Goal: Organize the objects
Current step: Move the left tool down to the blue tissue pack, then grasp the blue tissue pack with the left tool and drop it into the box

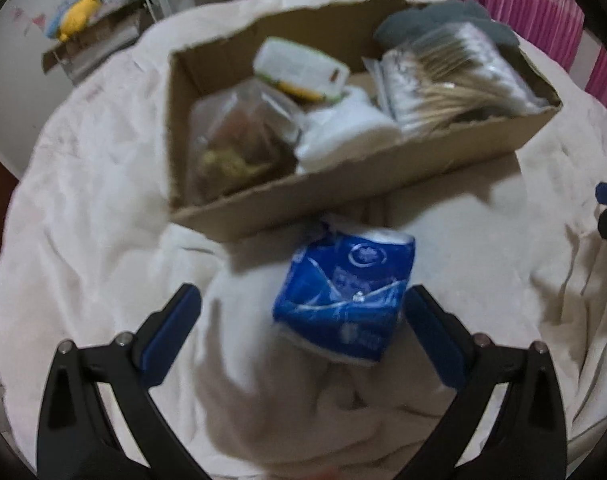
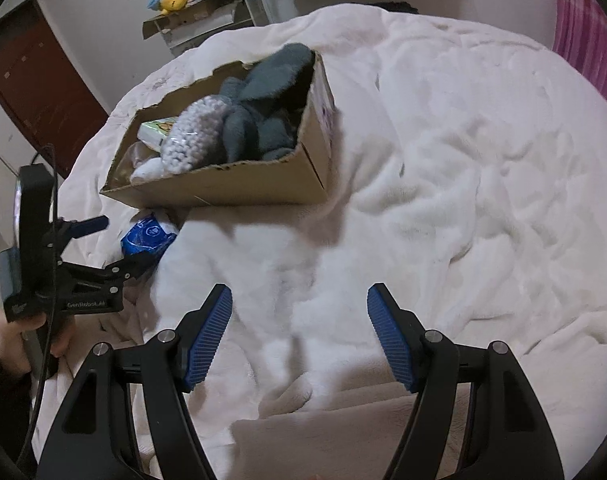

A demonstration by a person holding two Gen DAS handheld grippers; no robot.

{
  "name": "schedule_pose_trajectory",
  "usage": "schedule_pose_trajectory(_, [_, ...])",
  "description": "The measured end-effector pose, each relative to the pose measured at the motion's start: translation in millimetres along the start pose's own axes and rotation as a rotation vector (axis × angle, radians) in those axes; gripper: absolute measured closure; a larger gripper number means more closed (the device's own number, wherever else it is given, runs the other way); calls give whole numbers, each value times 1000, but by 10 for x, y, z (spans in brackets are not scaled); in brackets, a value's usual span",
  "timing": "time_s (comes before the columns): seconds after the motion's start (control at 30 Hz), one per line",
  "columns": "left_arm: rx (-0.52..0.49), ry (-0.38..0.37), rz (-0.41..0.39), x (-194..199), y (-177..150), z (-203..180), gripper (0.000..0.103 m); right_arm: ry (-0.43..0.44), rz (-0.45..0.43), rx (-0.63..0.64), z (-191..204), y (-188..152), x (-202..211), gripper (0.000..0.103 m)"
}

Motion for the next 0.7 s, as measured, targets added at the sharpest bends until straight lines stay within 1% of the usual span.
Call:
schedule_pose_trajectory(0.1, [-14, -10, 24, -97, -7, -32, 1, -1, 6, 0, -7, 3, -31, 30])
schedule_pose_trajectory(0.23, [-60, -17, 8, -87, -18, -130, 1, -11, 12, 6, -12, -3, -61, 30])
schedule_pose_trajectory(0.3, [-53, -21, 27, -143, -19, -121, 1, -11, 10, 7, -18, -8, -53, 30])
schedule_pose_trajectory(0.37, [-37, -23, 28, -121, -1, -79, 2, -10, 9, 6, -17, -6, -57, 30])
schedule_pose_trajectory(0.4, [-29, -22, 24, -109, -2, -66, 12, -12, 6, 7, -15, -8, -55, 30])
schedule_pose_trajectory(0.43, [-25, -23, 25, -93, -6, -58, 34, -14, 2, 8, -13, -11, -54, 30])
schedule_pose_trajectory(0.47, [-28, -19, 25, -75, -15, -64, 42, -17, -2, 11, -9, -14, -53, 30])
schedule_pose_trajectory(0.5, [-34, -7, 20, -55, -24, -81, 46, -21, -6, 14, -5, -20, -51, 30])
schedule_pose_trajectory(0.57, [-50, 6, -4, 13, -47, -136, 49, -31, -16, 18, 3, -32, -31, 30])
schedule_pose_trajectory(0.6, [-51, 2, -11, 49, -56, -148, 51, -37, -26, 21, 12, -39, -16, 30])
schedule_pose_trajectory(0.7, [-41, -22, -66, 311, -85, -177, 52, -51, -62, 32, 44, -63, 68, 30])
Point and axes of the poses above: each gripper's, at about its wrist camera, not at the fingertips, and x roughly against the way its jaws point, z to its left, y to its top, the point moved 2 cm from there along -x, roughly the way its jaws point, and after that the axes turned 3 degrees about z, right-handed, at the moved point
